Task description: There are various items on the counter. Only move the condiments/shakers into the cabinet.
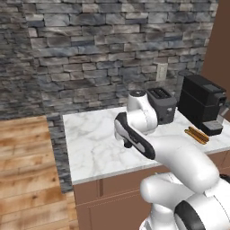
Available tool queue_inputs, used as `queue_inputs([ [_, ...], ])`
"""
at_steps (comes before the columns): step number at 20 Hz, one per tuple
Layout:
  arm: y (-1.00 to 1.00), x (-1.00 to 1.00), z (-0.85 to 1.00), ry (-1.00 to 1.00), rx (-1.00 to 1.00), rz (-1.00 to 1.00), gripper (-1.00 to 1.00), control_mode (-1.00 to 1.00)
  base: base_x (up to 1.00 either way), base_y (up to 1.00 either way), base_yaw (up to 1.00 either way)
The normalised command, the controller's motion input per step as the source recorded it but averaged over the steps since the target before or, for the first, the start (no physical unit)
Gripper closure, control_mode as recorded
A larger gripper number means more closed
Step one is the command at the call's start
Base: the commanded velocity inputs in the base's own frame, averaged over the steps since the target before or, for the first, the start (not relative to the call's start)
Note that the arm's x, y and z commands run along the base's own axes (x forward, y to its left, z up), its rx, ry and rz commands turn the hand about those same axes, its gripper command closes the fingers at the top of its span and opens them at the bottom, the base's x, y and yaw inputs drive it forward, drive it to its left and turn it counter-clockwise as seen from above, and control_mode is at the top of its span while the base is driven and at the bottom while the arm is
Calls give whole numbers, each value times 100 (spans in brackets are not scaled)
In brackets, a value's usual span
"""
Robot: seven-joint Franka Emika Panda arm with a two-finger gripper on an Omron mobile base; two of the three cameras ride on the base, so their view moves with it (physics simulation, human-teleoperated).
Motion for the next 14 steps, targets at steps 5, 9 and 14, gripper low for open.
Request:
queue_inputs([
  [5,-17,32,-10,0,0,0,-100,-100,0,0,0],
  [9,-21,25,-31,-1,0,0,-100,-100,0,0,0],
  [14,-4,3,-15,-5,0,0,-100,-100,0,0,0],
])
